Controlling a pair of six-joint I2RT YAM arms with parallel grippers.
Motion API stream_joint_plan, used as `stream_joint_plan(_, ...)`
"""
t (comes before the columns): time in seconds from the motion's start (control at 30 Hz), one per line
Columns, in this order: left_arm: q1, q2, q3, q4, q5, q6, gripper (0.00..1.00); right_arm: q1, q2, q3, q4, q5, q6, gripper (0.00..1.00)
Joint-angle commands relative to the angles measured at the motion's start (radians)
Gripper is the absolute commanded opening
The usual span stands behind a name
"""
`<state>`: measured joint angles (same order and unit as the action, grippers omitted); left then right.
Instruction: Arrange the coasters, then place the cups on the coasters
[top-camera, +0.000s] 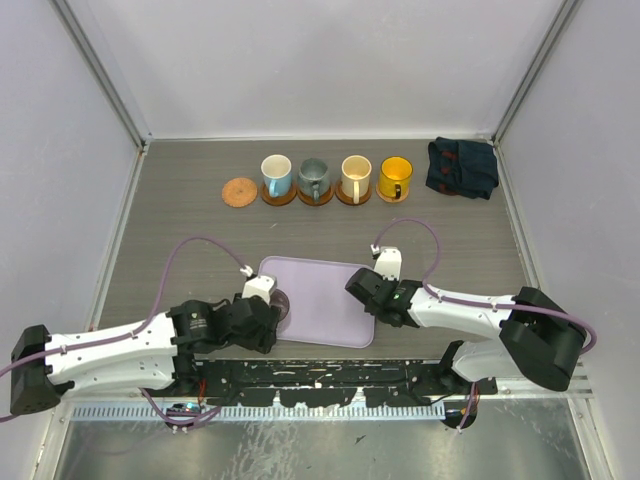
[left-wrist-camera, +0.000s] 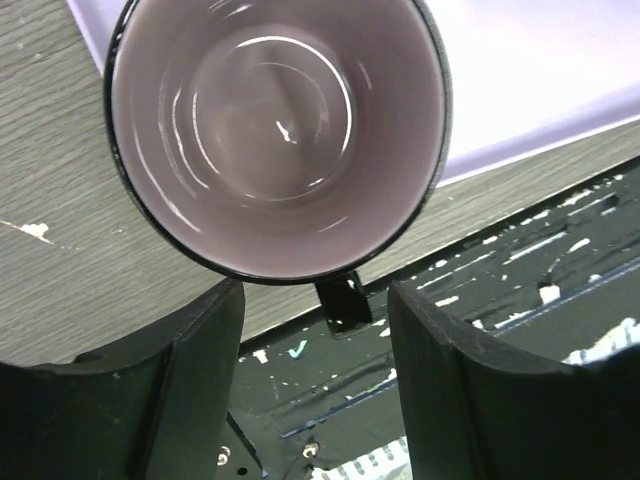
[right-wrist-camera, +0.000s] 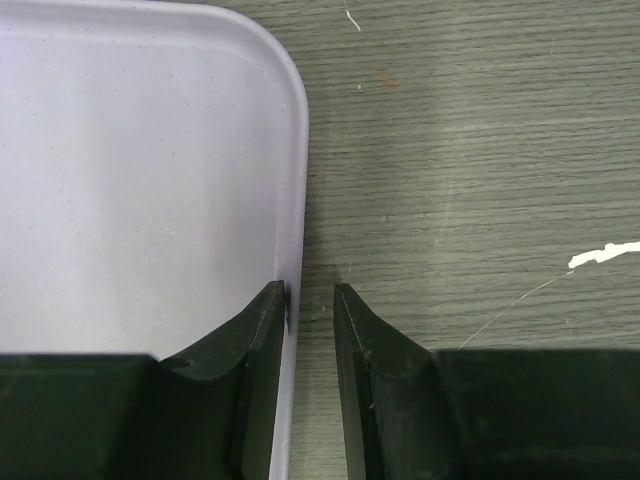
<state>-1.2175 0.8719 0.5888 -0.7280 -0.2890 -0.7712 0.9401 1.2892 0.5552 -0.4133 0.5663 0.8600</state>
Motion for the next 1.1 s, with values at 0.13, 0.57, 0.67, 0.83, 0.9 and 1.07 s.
stream_joint_plan(0.13,-0.005,-0.015,-0.026,0.065,-0.089,-0.034,0.52,-0.011,0.006,-0.026,-0.104,0.009,0.009,0.32)
stream_joint_plan(0.57,-0.004,0.032,-0.045,0.136,-0.131,-0.02,0.37,-0.01,0.01,-0.03,-0.104,0.006,0.015,0.32)
stream_joint_plan(0.67,-0.005,0.035,-0.044,0.141,-0.142,-0.015,0.35,-0.01,0.013,-0.031,-0.101,0.005,0.017,0.32)
stream_joint_plan(0.83,-0.005,0.054,-0.042,0.151,-0.143,-0.011,0.25,-0.011,0.012,-0.032,-0.096,0.001,0.018,0.32)
stream_joint_plan(0.9,-0.005,0.055,-0.043,0.159,-0.142,-0.006,0.17,-0.011,0.005,-0.032,-0.096,0.001,0.018,0.32)
stream_joint_plan(1.07,-0.005,0.049,-0.034,0.17,-0.163,0.022,0.07,-0.011,-0.031,-0.03,-0.101,0.015,0.019,0.33)
